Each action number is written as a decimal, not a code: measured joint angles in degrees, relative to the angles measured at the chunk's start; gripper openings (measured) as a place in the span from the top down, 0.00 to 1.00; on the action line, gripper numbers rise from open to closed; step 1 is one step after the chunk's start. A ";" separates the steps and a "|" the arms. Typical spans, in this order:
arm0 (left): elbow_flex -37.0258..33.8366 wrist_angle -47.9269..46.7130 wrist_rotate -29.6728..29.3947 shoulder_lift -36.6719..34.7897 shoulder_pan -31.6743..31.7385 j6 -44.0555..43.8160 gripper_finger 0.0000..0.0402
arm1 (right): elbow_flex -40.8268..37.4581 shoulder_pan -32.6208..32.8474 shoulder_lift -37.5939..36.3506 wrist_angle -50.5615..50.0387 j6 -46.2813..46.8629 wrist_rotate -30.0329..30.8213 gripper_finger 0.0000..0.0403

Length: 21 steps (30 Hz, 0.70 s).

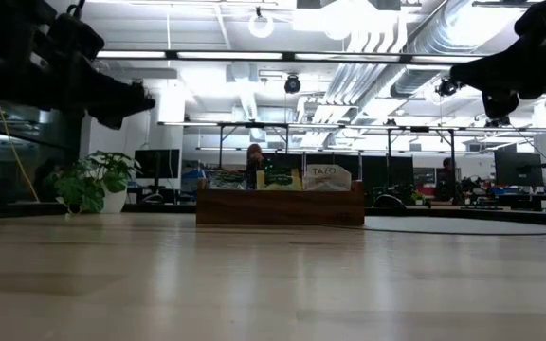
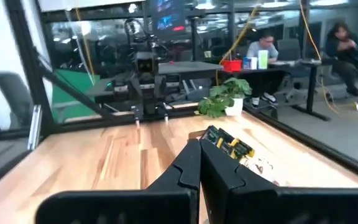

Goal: Pick & Place Tea
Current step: Return to Home Position

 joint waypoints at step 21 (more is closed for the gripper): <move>0.00 -11.72 -2.57 0.02 0.00 -0.40 0.63 | -0.04 0.02 0.04 -0.15 3.25 0.78 1.00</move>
